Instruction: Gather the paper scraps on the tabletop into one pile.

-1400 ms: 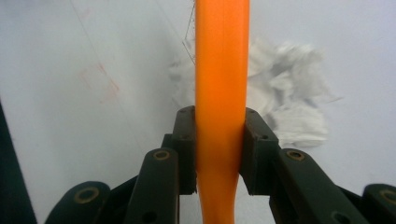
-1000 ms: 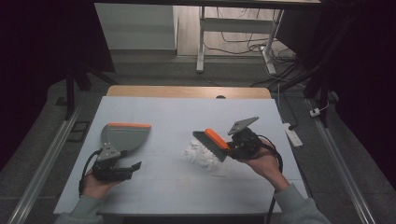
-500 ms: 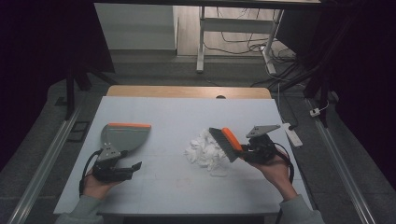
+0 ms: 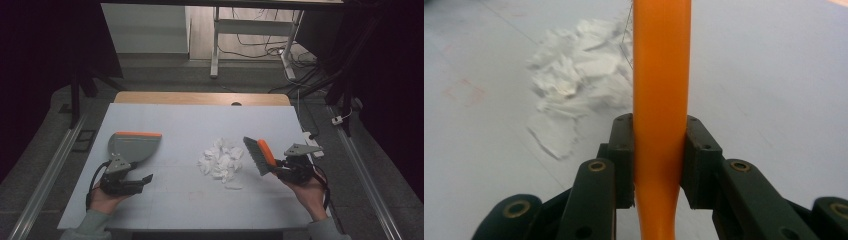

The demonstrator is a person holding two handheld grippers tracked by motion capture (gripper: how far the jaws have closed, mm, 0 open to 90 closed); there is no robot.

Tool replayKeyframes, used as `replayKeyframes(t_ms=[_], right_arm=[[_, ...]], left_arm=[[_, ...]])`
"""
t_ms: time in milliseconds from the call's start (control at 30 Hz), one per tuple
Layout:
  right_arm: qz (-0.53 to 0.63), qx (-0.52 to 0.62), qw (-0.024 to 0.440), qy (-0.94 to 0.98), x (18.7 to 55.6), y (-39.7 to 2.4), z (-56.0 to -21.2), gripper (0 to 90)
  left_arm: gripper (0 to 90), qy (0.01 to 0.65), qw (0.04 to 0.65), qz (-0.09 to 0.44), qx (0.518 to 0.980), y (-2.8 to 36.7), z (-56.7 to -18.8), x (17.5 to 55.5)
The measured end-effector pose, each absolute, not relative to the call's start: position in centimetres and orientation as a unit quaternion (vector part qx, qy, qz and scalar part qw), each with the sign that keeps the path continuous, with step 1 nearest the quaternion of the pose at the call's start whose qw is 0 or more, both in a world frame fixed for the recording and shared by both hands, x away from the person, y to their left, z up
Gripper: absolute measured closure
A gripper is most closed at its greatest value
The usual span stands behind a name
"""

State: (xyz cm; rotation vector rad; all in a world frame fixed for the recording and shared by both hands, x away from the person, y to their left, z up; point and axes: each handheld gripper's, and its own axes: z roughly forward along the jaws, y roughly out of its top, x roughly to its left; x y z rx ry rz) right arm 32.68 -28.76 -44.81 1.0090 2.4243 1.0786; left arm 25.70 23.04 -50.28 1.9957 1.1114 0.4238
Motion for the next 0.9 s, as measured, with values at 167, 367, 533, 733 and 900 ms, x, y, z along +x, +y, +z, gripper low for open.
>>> replayKeyframes(t_ms=[167,367,533,733,900], right_arm=[[0.392,0.365,0.157,0.83,32.0,-30.1,-45.8,70.3],[0.398,0.371,0.162,0.823,31.6,-30.9,-46.3,70.3],[0.405,0.36,0.166,0.824,31.6,-30.7,-46.1,70.3],[0.406,0.352,0.17,0.826,31.3,-30.6,-46.1,70.3],[0.41,0.352,0.172,0.824,31.3,-30.7,-46.1,70.2]], left_arm=[[26.2,0.438,0.397,0.167,0.789,22.9,-50.3,25.7],[26.2,0.436,0.396,0.168,0.79,22.7,-50.3,25.7],[26.2,0.435,0.397,0.17,0.791,22.6,-50.2,25.6],[26.2,0.434,0.4,0.173,0.789,22.7,-50.1,25.6],[26.3,0.434,0.4,0.174,0.788,22.7,-50.1,25.6]])
